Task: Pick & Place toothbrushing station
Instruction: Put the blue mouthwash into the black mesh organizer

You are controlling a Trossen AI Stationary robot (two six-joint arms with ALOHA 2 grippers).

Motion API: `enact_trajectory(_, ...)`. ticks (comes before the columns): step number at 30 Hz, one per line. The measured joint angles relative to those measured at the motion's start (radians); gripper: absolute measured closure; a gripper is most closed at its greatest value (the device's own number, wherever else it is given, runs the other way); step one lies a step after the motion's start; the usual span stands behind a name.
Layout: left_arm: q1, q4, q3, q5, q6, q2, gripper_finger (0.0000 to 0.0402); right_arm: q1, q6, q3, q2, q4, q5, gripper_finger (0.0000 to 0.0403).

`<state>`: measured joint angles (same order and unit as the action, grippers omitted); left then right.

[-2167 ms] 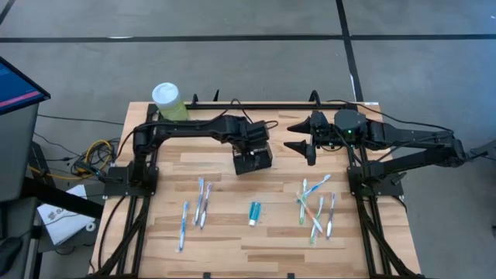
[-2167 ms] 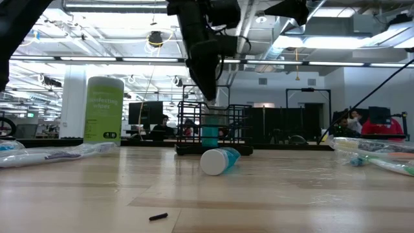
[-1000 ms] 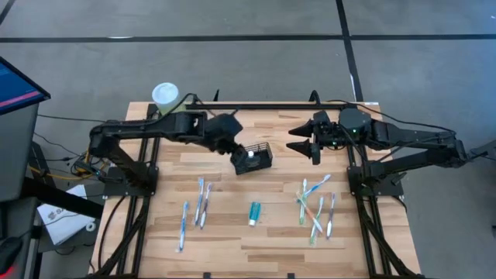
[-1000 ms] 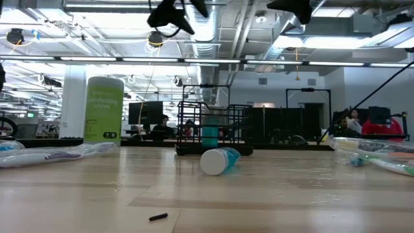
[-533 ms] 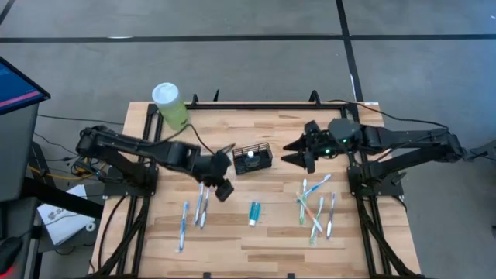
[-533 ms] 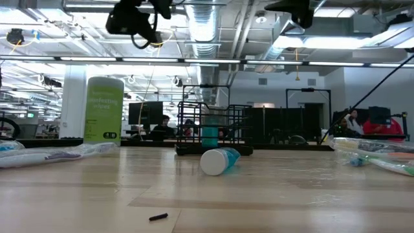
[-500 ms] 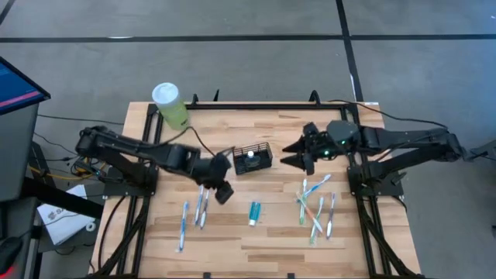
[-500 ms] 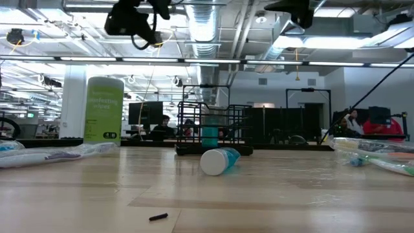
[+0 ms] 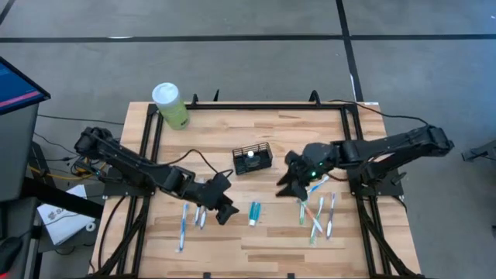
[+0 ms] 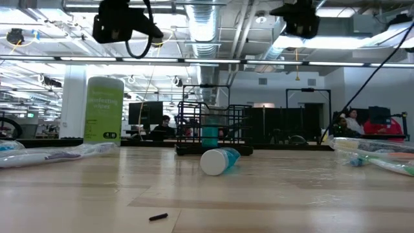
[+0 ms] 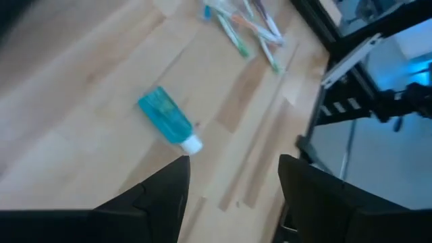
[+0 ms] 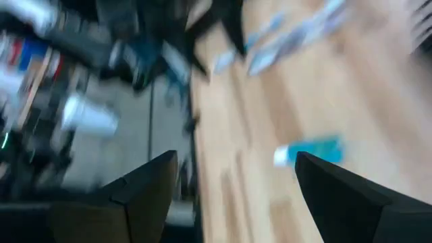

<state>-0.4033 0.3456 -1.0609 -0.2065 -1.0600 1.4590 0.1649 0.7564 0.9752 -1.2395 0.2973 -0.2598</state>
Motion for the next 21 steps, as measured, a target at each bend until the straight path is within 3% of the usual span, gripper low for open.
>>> enact_trajectory(5, -0.039, -0.022, 0.024, -0.027, -0.099, 0.0, 0.0179, 0.039, -0.157, 0.0, -0.116, 0.035, -0.176, 0.0113)
enact_trajectory(9, -0.083, -0.025, 0.049, -0.05, -0.201, 0.0, 0.0179, 0.072, -0.327, 0.029, -0.237, 0.078, -0.188, 0.0128)
enact_trajectory(21, -0.226, -0.046, 0.074, -0.245, -0.445, 0.0, 0.0179, 0.084, -0.934, 0.363, -0.528, 0.365, 0.071, 0.0214)
